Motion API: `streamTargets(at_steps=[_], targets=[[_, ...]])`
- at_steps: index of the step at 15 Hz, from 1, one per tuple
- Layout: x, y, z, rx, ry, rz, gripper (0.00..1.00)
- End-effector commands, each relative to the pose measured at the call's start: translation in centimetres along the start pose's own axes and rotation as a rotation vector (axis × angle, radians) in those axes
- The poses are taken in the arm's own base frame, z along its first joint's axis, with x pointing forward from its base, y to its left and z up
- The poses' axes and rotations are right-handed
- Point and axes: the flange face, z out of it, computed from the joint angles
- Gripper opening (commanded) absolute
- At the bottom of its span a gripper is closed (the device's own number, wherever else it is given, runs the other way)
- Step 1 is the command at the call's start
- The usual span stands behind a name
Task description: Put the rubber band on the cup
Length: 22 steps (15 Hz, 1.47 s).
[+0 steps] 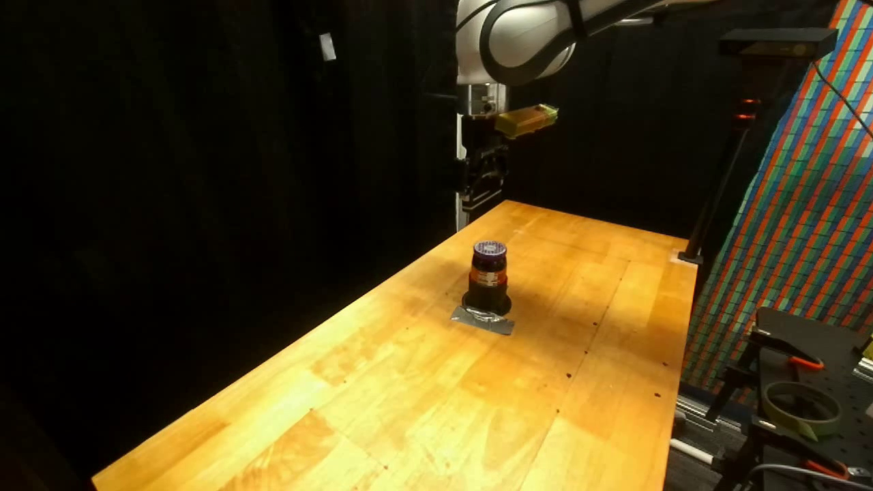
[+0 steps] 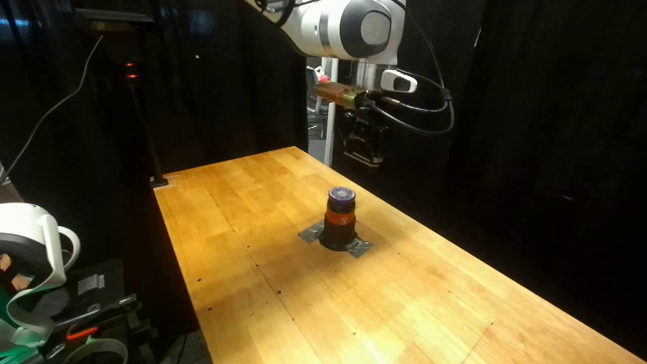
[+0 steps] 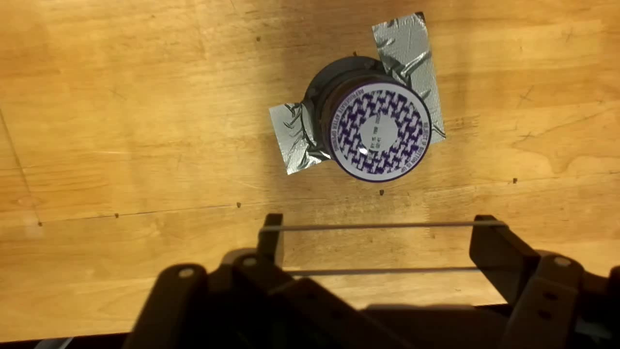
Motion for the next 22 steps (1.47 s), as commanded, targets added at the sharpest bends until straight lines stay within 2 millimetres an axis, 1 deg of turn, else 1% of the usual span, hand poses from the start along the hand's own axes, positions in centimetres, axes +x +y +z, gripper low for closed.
streamTargets(at_steps=[1,3,7,12,15,19,22], targets=[[2.6,0.3,2.3,0.049,-0.001,0.012,1.0],[2.8,0.5,3.7,0.076,-0.024,0.019,1.0],[2.5,0.5,6.5,0.115,-0.073,0.033,1.0],[1.4,-0.1,8.6,0.109,-0.133,0.039,1.0],[0.6,-0.2,9.0,0.114,-0.161,0.037,1.0],[-0.8,0.3,9.4,0.111,-0.193,0.045,1.0],[-2.4,0.5,9.0,0.122,-0.213,0.052,1.0]])
